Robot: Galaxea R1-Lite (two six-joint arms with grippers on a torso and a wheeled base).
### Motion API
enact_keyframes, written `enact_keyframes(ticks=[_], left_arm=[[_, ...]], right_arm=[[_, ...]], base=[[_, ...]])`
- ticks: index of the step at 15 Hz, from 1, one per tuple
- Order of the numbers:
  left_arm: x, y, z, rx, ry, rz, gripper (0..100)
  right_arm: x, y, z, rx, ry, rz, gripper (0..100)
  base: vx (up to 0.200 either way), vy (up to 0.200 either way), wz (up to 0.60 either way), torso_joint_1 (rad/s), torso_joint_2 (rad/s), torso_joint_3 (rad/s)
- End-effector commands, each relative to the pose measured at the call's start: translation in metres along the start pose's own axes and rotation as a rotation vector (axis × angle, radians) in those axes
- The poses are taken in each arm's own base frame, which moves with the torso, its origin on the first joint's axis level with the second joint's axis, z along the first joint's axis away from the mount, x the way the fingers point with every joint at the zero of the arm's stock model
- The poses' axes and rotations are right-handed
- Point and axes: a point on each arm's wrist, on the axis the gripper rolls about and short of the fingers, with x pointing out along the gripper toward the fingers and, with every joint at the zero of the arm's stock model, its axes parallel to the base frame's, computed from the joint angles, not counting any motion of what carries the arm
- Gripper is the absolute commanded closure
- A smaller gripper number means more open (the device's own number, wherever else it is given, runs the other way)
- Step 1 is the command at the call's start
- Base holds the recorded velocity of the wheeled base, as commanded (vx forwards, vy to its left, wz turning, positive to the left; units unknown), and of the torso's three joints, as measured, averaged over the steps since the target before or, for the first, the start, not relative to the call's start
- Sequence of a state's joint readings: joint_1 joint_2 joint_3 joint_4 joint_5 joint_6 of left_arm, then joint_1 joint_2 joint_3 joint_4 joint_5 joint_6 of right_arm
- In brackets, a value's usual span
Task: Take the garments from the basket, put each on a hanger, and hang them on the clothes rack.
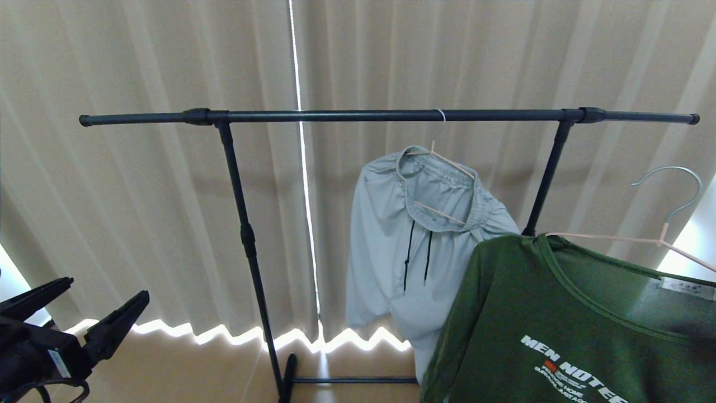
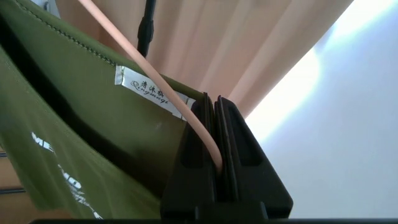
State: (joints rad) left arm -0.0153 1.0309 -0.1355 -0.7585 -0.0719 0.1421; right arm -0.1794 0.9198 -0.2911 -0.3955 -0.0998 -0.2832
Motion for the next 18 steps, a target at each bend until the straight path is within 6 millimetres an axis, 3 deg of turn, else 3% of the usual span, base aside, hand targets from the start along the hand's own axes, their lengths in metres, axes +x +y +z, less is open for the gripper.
enact_keyframes(ticks=[1, 6, 18], left_arm=[[0.0000, -0.0002, 0.0000, 0.001, -0.001, -0.002, 0], [-0.0001, -0.0006, -0.0014, 0.002, 0.005, -0.004, 0], [-0.0006, -0.0014, -0.0033, 0.002, 0.011, -0.009, 0]], right_arm=[[0.0001, 0.0000, 0.0001, -0.001, 0.000, 0.000, 100], [0.0001, 0.0000, 0.0001, -0.001, 0.000, 0.000, 100], [0.0001, 0.0001, 0.0001, -0.001, 0.000, 0.001, 100]], base=[[0.000, 0.200, 0.00, 0.007, 0.00, 0.012], [0.000, 0.200, 0.00, 0.004, 0.00, 0.001], [0.000, 0.000, 0.00, 0.000, 0.00, 0.000]])
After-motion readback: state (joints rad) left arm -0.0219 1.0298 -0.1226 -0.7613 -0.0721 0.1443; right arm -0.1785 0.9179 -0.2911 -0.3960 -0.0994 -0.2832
